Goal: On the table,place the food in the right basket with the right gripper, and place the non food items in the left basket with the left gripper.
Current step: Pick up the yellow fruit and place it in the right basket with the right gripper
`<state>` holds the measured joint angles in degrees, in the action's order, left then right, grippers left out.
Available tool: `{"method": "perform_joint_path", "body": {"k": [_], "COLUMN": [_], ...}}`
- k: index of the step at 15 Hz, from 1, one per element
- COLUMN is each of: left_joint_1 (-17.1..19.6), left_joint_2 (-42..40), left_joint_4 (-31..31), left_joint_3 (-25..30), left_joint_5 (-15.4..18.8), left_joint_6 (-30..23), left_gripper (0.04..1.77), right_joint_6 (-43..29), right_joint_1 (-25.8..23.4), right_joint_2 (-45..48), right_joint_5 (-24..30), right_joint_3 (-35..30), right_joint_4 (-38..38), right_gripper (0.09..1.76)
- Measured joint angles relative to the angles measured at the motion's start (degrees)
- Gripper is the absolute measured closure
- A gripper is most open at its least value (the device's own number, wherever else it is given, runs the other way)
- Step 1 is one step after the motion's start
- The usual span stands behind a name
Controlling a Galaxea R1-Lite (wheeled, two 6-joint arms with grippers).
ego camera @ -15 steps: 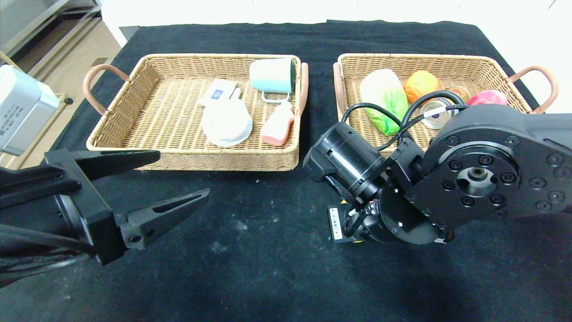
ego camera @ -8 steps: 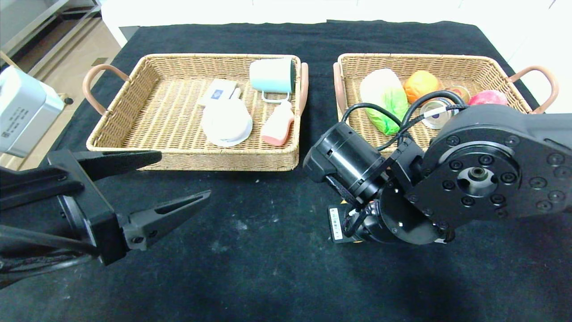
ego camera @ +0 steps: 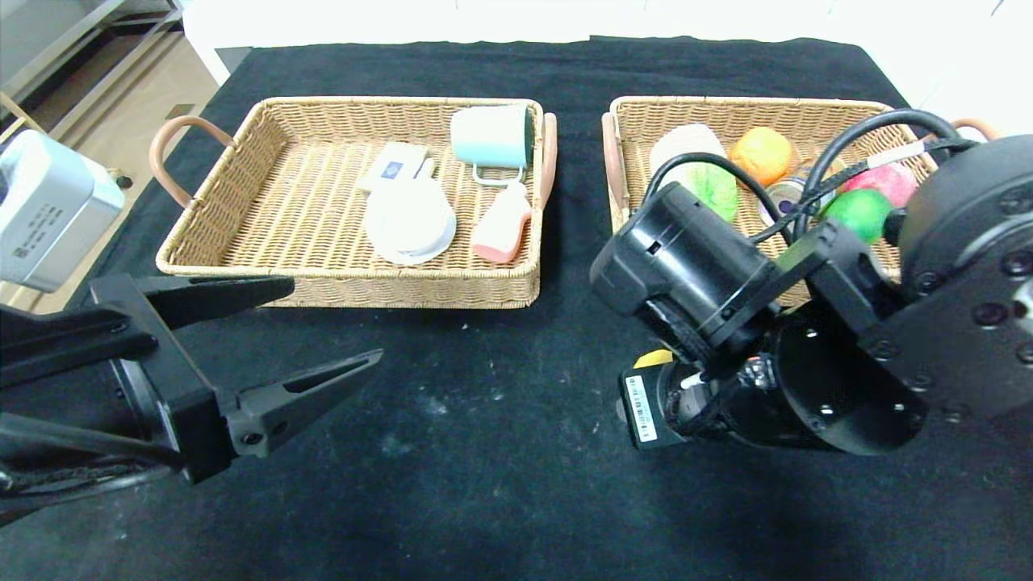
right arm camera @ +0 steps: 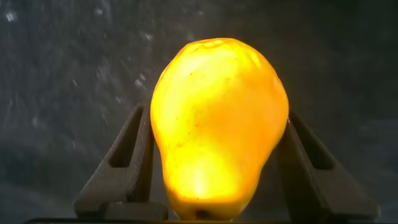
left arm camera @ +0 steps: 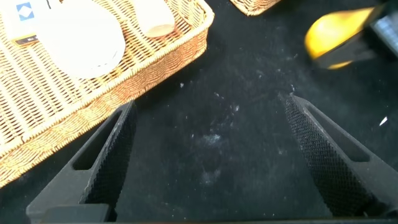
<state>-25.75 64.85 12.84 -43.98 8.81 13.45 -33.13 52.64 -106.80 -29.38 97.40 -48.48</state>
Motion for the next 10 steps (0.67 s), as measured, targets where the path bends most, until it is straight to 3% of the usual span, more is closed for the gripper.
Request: {"method": "perform_joint_path", "body": {"k": [5, 10], "left_joint_1": [0.0, 0.0], "left_joint_2": [0.6, 1.5], "left_joint_4": [0.0, 0.0], "left_joint_3": [0.2, 0.3], "left_joint_5": [0.0, -0.1], "left_joint_6": [0.4, 0.5], "left_gripper": [0.09, 0.09], "right_joint_6": [7.9, 14.8], "right_joint_1": [-0.4, -3.0], "right_joint_2": [6.8, 11.5], "right_joint_5": [0.0, 0.0], "right_joint_3": [-6.1, -7.7], "right_joint_4": [0.3, 0.5], "right_gripper": [0.67, 0.67]}}
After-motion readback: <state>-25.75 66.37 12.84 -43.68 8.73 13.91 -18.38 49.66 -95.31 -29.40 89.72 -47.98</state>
